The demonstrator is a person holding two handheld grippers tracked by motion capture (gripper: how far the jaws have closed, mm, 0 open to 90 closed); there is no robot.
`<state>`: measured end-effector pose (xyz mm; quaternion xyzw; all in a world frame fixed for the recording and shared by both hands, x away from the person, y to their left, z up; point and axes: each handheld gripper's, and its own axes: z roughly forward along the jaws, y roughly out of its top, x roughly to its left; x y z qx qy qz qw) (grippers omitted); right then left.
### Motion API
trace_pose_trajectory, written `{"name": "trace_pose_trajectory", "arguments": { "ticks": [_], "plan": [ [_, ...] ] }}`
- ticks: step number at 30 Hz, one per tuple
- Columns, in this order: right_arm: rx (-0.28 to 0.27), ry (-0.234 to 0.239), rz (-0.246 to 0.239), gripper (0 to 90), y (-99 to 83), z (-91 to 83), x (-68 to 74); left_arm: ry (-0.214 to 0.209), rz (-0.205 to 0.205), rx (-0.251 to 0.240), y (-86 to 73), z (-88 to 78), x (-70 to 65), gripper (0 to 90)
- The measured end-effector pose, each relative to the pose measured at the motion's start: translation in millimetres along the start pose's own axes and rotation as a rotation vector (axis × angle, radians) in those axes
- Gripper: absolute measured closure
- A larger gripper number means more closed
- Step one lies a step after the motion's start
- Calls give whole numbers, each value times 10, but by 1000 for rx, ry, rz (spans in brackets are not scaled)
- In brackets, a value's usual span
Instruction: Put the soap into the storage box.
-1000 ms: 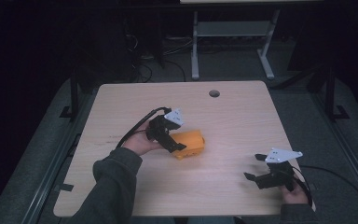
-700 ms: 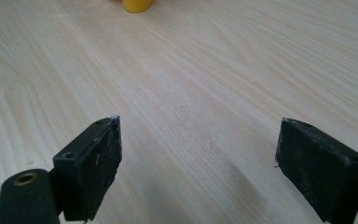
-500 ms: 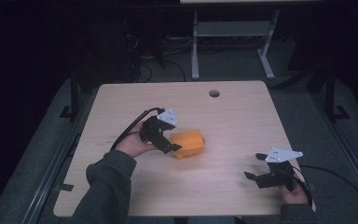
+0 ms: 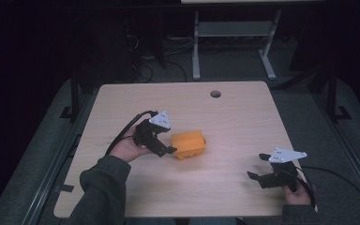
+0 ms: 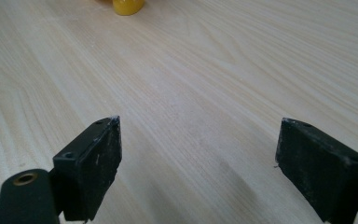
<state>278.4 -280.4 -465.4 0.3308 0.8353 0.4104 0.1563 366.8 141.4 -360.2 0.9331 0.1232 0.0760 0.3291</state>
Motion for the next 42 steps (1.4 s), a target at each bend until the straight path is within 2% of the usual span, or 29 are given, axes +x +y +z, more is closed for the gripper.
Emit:
{"name": "trace_pose_trajectory", "arguments": {
  "ticks": [6, 10, 17, 27, 38, 42],
  "plan": [
    [0, -7, -6, 137, 4, -4, -1, 10, 0, 8, -64, -14, -27, 171],
    [1, -7, 3, 137, 3, -12, -7, 12, -15, 15, -142, -44, -23, 171],
    [1, -19, 9, 137, -8, -19, -30, 17, -7, 31, -253, -100, -65, 171],
    [1, -43, 19, 137, -29, -43, -40, 17, -32, 4, -409, -151, -134, 172],
    [-13, -65, 39, 137, -59, -81, -67, 20, -25, 10, -540, -195, -188, 172],
    [-11, -75, 40, 137, -66, -83, -63, 18, -49, 2, -646, -197, -203, 172]
  ]
}}
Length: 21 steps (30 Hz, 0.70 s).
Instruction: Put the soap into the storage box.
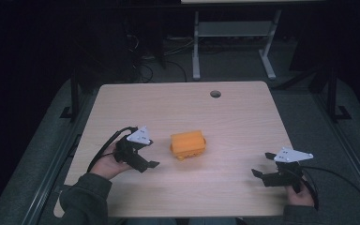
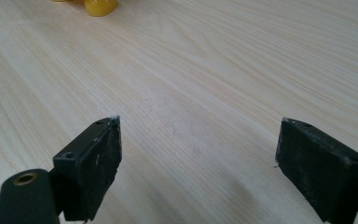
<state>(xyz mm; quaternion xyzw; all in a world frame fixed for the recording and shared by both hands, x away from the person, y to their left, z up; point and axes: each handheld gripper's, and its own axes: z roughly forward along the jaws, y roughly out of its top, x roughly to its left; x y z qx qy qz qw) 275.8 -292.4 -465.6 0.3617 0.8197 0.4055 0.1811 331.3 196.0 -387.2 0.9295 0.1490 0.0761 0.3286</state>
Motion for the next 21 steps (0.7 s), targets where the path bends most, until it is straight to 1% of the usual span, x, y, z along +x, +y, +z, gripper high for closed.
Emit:
{"name": "trace_pose_trajectory", "arguments": {
  "ticks": [2, 3, 4, 5, 8, 9, 13, 18, 21],
  "plan": [
    [1, -1, -3, 137, 0, -2, 2, 3, 0, 11, -49, 2, -3, 172],
    [2, -1, -3, 137, -1, -1, 1, 3, -13, 4, -70, 8, -12, 172],
    [4, -3, -4, 137, -3, 1, 0, 3, -9, 11, -87, 5, -14, 172],
    [4, -4, -4, 137, -7, 4, 0, 4, -13, 4, -108, 9, -21, 172],
    [9, -1, 1, 137, -11, 4, 0, 0, -18, 4, -138, 7, -21, 172],
    [7, -2, -3, 137, -15, 8, -5, -1, -29, -4, -175, 7, -25, 172],
    [10, -6, 1, 137, -22, 2, -19, -5, -29, -9, -216, 4, -33, 194],
    [9, -14, 8, 137, -30, -2, -27, -1, -36, -15, -268, 1, -50, 193],
    [10, -19, 10, 137, -32, 1, -30, 3, -35, -7, -320, -21, -75, 188]
  ]
}}
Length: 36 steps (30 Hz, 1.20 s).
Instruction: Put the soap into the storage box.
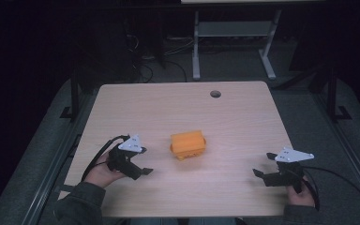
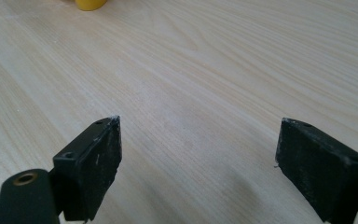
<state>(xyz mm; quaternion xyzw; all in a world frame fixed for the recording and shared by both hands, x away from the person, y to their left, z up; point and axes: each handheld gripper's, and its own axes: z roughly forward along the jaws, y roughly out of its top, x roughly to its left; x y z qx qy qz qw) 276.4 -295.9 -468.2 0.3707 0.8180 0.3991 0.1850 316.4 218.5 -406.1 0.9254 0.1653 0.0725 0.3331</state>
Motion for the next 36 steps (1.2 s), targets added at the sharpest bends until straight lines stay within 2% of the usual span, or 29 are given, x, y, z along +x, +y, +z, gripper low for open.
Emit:
{"name": "trace_pose_trajectory", "arguments": {
  "ticks": [5, 10, 13, 25, 31, 32, 33, 36],
  "plan": [
    [3, 1, 1, 137, 1, 5, 5, 5, 4, 6, -57, -30, -19, 188],
    [8, 5, 0, 137, 0, 17, 11, 21, -20, -10, -162, -81, -51, 189],
    [9, 6, -1, 137, 3, 20, 15, 22, -15, -7, -190, -102, -54, 189],
    [2, 7, -10, 137, 21, 13, 35, 45, -47, -14, -380, -172, -132, 181],
    [4, 10, -11, 137, 20, 14, 39, 60, -86, -37, -533, -166, -187, 175],
    [8, 15, -14, 137, 19, 20, 39, 47, -112, -42, -558, -149, -219, 174],
    [10, 19, -14, 136, 19, 24, 41, 56, -94, -22, -558, -143, -231, 178],
    [19, 25, -16, 137, 21, 42, 55, 70, -76, -11, -554, -113, -259, 175]
  ]
}}
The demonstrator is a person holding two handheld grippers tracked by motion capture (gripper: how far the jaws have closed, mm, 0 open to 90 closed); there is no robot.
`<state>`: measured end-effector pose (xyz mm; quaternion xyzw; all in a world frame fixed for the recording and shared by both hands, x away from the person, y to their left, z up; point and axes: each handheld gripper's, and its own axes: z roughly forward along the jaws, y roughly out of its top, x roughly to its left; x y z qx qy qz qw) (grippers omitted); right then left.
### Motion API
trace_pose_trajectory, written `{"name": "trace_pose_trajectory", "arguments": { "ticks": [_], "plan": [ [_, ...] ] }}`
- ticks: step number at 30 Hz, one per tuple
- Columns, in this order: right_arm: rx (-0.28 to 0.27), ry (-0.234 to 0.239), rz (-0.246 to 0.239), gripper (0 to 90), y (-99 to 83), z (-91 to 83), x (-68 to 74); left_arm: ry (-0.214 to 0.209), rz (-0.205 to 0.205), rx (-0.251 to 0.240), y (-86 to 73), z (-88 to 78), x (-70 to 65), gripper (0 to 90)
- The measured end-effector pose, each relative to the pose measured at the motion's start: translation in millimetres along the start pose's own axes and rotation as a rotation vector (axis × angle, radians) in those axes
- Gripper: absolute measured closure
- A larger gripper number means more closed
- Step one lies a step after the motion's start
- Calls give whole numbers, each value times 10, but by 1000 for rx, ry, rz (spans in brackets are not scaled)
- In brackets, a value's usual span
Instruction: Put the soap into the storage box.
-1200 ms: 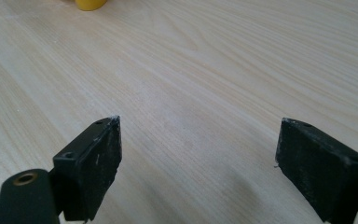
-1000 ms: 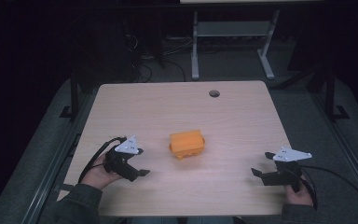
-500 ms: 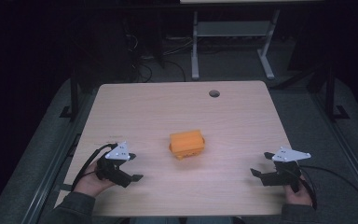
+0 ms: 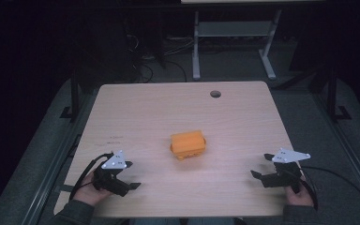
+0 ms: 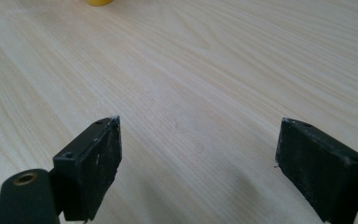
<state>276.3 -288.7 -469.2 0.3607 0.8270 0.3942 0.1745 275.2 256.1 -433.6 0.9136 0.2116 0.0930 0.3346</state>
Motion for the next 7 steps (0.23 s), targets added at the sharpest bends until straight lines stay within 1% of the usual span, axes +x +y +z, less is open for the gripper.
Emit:
{"name": "trace_pose_trajectory", "arguments": {
  "ticks": [3, 4, 7],
  "plan": [
    [0, 5, -10, 137, 7, 5, 10, 10, 1, 8, -8, 20, 7, 174],
    [0, 13, -14, 137, 18, 7, 26, 12, -15, 5, -23, 32, 21, 171],
    [-5, 18, -24, 137, 27, 15, 32, 22, -19, 6, -28, 32, 19, 177]
  ]
}}
